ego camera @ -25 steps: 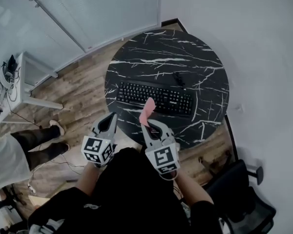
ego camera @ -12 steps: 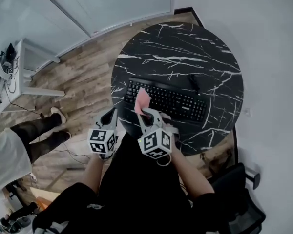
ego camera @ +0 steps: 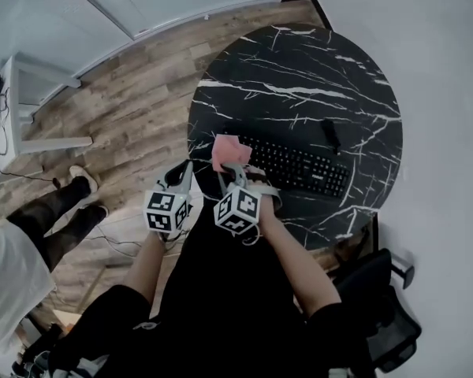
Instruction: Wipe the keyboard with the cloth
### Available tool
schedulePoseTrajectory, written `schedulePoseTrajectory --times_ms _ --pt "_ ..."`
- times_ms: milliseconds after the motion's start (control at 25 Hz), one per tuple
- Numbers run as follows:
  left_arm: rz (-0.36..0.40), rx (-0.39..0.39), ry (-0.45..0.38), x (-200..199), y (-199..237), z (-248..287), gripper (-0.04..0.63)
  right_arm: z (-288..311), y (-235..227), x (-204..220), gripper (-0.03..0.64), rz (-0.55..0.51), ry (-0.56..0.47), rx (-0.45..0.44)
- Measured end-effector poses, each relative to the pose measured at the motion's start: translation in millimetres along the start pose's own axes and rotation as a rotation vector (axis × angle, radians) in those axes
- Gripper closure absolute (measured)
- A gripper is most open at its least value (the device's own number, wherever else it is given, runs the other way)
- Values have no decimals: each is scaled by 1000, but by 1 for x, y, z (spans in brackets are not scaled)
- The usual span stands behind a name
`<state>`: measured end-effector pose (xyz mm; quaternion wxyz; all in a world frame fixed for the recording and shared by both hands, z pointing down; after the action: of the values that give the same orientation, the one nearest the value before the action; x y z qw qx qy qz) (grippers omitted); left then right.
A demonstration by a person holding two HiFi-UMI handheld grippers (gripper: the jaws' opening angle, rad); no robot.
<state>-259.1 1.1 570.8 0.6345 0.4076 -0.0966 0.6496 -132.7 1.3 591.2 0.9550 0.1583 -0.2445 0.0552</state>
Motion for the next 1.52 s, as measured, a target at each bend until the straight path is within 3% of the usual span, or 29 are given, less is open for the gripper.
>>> schedulePoseTrajectory --times_ms 240,360,480,680,760,880,1200,1520 --pt "32 76 59 1 18 17 597 26 11 0 608 -5 89 -45" --pt "53 108 79 0 17 26 597 35 13 2 462 -2 110 -75" --pt "61 126 82 -3 14 28 597 39 12 4 425 6 118 -95" --pt "58 128 79 -7 11 32 597 40 7 6 430 115 67 -112" --pt "61 124 83 -6 9 32 597 39 3 10 491 176 51 -104" --pt "67 118 93 -3 1 32 597 35 2 16 508 253 29 -115" --pt "73 93 95 4 -20 34 597 25 10 30 480 158 32 -98" --pt "84 88 106 9 -49 44 597 5 9 62 466 152 44 -86"
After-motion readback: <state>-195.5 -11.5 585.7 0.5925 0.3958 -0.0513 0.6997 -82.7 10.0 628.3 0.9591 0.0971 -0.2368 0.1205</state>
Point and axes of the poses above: the fingertips, and each gripper's own axes: z forward along the fingers, y to its left, x out of its underside, the point moved 6 cm from there along -z, backward along the fingers, and after that the axes turned 12 degrees about -z, right-handed, at the moved point
